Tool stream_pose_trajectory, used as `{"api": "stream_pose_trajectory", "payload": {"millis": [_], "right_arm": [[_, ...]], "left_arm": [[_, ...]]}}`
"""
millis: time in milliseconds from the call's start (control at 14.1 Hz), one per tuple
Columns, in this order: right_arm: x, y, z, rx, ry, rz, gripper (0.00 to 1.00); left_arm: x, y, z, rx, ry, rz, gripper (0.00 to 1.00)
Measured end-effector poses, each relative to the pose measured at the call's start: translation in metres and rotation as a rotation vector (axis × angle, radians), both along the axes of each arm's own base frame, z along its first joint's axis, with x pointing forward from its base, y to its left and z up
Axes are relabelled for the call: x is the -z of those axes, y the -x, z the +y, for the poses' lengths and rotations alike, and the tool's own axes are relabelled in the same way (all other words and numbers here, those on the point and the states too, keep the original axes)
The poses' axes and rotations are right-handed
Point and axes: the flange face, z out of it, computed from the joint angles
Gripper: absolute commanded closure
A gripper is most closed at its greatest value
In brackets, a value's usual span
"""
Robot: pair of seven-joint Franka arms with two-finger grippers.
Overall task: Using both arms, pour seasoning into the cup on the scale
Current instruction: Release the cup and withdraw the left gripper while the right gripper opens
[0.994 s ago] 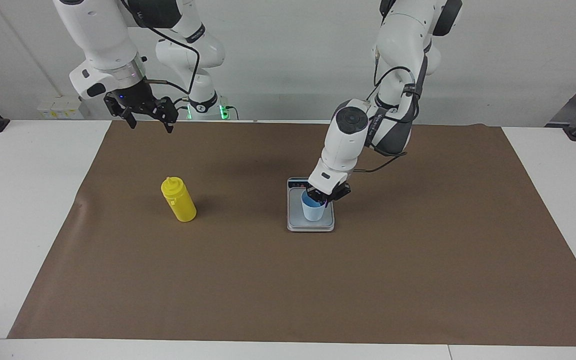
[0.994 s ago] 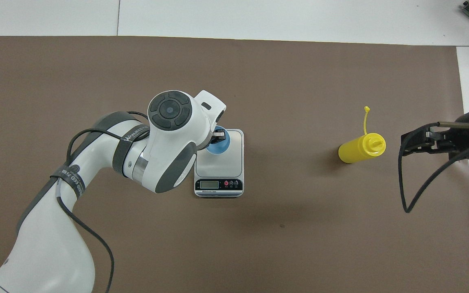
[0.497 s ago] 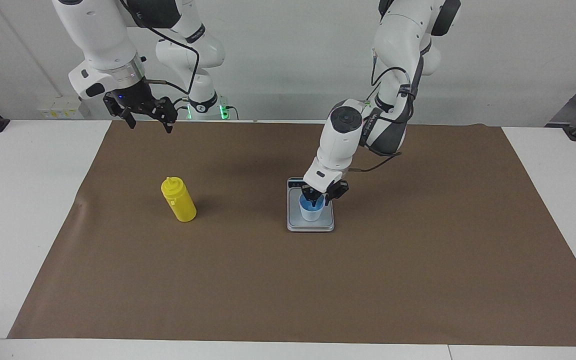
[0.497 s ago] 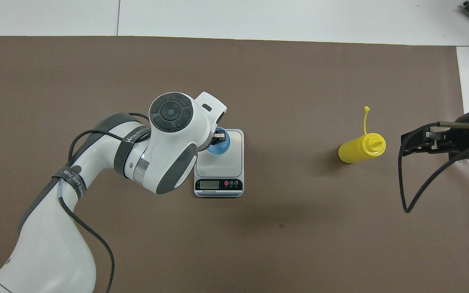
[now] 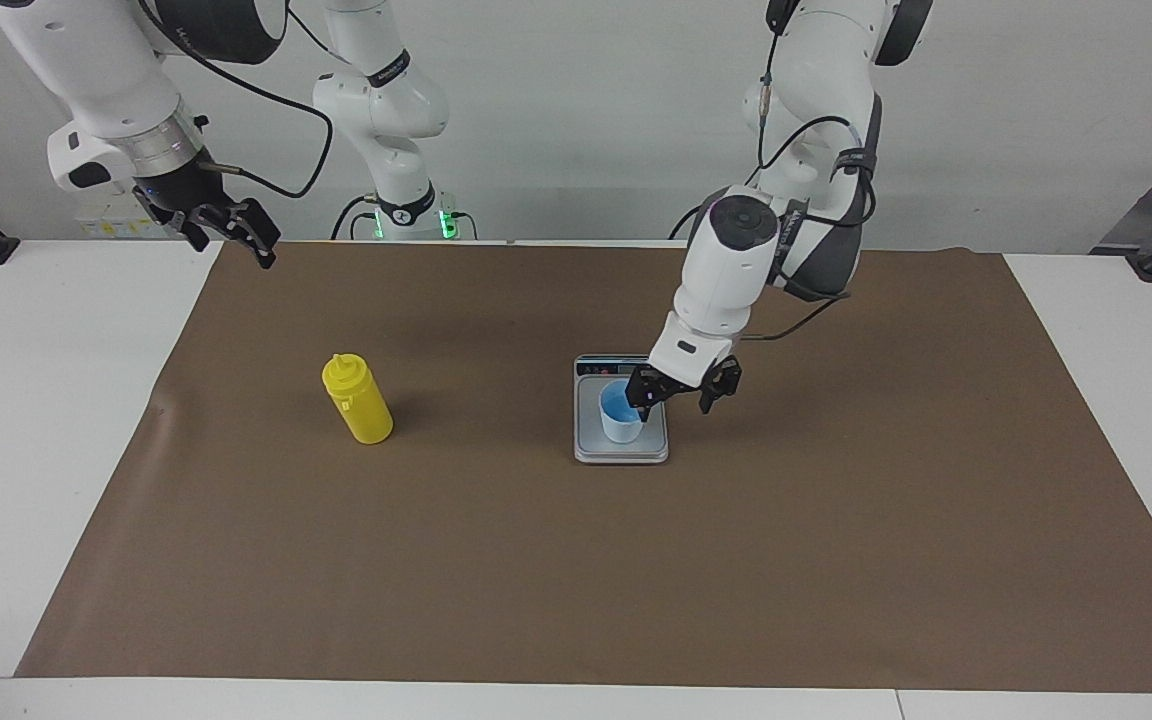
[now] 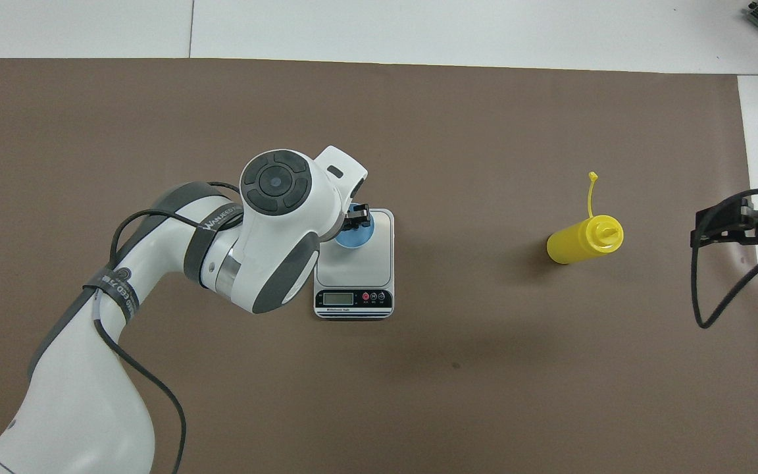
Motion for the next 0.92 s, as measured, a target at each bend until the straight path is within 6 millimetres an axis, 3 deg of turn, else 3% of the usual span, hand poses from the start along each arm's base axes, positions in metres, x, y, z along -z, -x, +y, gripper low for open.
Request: {"api": "stream_pose_trajectory", "payload": {"millis": [213, 497, 923], "right_arm": [[0.000, -0.001, 0.009, -0.016, 0.000, 0.000, 0.00], [0.000, 0.000, 0.004, -0.007, 0.000, 0.001, 0.00], [-0.001, -0.005, 0.002, 0.048, 0.002, -0.040, 0.00]], "left_arm": [[-0.045, -0.004, 0.044, -0.045, -0.017, -0.019, 0.00], [-0.068, -0.003, 0.083, 0.003, -0.059, -0.004, 0.00], [-0.119, 0.004, 0.214, 0.167, -0.119, 0.049, 0.00]]}}
